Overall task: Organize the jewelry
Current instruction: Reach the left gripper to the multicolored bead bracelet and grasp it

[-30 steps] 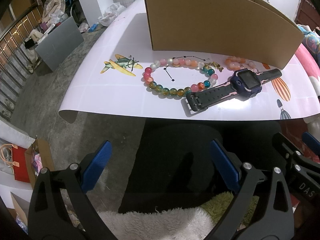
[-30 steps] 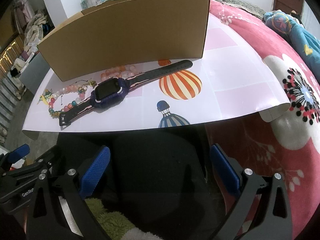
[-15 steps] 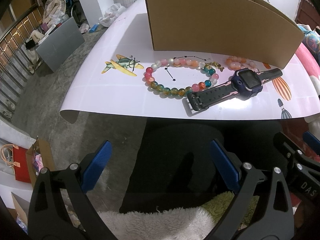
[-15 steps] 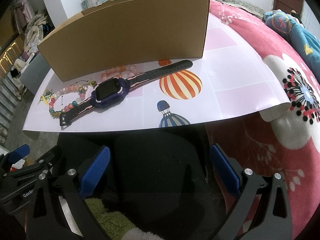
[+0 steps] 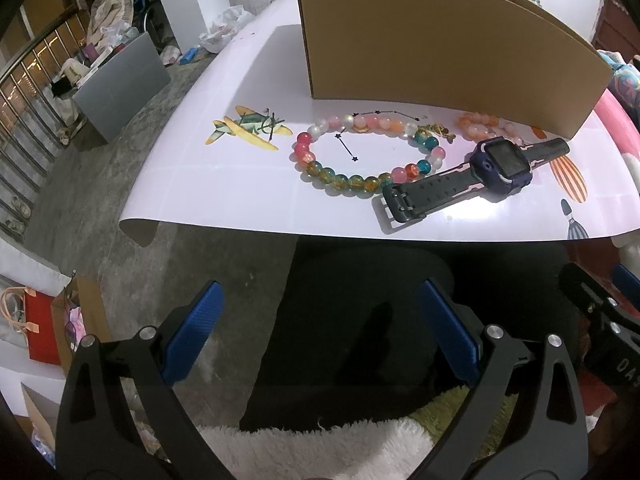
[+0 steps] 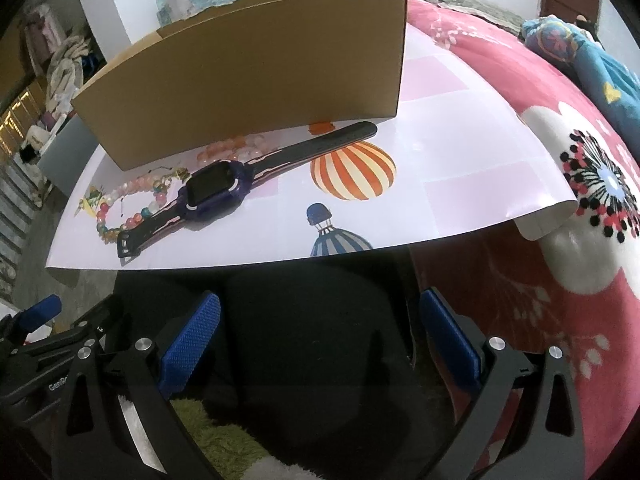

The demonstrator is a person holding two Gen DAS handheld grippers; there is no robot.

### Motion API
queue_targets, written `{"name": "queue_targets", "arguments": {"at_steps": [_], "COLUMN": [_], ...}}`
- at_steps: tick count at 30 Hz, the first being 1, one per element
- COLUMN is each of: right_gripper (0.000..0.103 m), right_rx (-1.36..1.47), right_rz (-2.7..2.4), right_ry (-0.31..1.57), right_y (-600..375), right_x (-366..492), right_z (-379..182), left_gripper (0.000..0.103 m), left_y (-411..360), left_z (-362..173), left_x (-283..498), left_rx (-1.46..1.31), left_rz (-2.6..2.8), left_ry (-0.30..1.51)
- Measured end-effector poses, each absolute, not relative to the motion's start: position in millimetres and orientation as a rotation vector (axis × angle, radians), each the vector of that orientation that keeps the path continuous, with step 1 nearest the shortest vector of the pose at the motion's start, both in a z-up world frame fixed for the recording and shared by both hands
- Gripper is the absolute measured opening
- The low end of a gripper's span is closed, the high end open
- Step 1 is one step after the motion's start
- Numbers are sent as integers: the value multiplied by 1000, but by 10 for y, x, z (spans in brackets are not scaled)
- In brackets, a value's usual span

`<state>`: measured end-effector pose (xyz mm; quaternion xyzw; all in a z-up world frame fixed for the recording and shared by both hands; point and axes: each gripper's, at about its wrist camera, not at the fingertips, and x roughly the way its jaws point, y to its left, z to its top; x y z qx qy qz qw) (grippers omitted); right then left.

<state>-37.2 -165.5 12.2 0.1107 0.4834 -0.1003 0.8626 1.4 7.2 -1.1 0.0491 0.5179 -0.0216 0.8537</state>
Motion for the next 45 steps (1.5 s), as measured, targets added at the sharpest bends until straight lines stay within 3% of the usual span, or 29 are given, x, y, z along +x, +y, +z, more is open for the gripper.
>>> {"name": "queue_targets", "arguments": {"at_steps": [16,22,27,31,32,36,45], "right_gripper": [97,82,55,42,38,27,17], "right_rx": [293,305,334,346,343,338,286], "right_rz": [-49,97,174,210,216,235,228], "right_ry": [838,820,905,976,995,1061,1173], "right_y": [-1694,-1504,-1304,-1199,-1175,-1081,-909], "right_x": [-308,29,318,494,536,686,944], "right_z": [459,626,536,406,368,256,49], "left_gripper": [95,95,95,94,93,68,41], "left_y": [501,765,888,852,832,665,433], "left_z": [20,78,100,84,87,67,-37], "left_x": [259,400,565,744,760,854,976], "left_rx": [-28,-173,-222,-148,-131,-35,175], "left_rz": [-237,-302,-302,-296,-301,-350,-371], "left_ry": [1039,1003,983,977,973,986,1012]}}
